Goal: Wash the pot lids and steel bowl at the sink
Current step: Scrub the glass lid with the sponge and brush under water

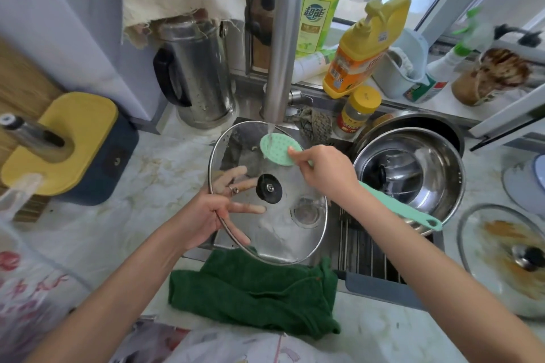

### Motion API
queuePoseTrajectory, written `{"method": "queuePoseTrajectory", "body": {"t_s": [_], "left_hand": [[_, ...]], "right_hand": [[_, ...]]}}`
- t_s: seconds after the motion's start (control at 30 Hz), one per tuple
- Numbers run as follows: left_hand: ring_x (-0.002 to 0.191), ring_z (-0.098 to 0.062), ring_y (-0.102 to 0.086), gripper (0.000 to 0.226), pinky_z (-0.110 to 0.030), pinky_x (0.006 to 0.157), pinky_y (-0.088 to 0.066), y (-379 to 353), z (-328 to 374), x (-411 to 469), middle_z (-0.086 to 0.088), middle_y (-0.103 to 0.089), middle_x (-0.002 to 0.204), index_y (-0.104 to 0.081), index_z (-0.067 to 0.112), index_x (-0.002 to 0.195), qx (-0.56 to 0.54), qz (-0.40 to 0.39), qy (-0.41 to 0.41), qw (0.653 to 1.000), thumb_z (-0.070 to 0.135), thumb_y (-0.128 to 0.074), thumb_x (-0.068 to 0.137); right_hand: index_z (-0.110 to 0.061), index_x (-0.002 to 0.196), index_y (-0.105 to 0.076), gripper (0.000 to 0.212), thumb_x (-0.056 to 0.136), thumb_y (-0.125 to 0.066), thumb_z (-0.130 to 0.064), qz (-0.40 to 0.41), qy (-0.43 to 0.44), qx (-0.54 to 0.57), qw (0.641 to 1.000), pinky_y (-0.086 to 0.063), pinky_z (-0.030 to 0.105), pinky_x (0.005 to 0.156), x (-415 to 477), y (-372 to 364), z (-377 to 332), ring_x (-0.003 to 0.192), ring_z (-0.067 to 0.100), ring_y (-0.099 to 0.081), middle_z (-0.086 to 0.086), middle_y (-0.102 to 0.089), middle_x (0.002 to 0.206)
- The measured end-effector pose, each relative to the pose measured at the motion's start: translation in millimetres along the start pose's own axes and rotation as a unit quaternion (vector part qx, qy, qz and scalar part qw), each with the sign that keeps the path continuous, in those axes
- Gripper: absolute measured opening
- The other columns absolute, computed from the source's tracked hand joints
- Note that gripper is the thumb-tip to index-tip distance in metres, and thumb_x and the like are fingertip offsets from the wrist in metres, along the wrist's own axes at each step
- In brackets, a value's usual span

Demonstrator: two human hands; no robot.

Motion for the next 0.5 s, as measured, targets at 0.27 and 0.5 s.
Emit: {"method": "queuePoseTrajectory", "body": {"t_s": [0.27, 0.5], "left_hand": [[0.111, -0.037, -0.063, 0.094, -0.053, 0.063, -0.059, 2, 2, -1, 0.000, -0.053, 0.139, -0.038, 0.026, 0.143, 0.014, -0.001, -0.017, 1.000, -0.002, -0.038, 0.053], [0.113, -0.040, -0.061, 0.095, -0.062, 0.065, -0.053, 10, -5, -5, -0.003, -0.053, 0.140, -0.037, 0.020, 0.144, -0.019, 0.005, -0.020, 1.000, 0.000, -0.039, 0.052]], "right_hand": [[-0.023, 0.121, -0.067, 0.028, 0.095, -0.058, -0.022, 0.033, 0.005, 0.226, 0.974, -0.047, 0.032, 0.060, -22, -29, -15, 0.066, 0.020, -0.064, -0.002, -0.072, 0.084], [-0.028, 0.122, -0.066, 0.028, 0.097, -0.054, -0.027, 0.045, -0.135, 0.161, 0.977, -0.052, 0.037, 0.058, -20, -32, 27, 0.067, 0.020, -0.066, 0.007, -0.074, 0.097]]}}
Point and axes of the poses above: each hand's wrist, its own x-axis towards the middle knuckle, its own y-axis out of the back of the hand, z = x × y, the point moved 1 cm from there along x, towards the middle knuckle
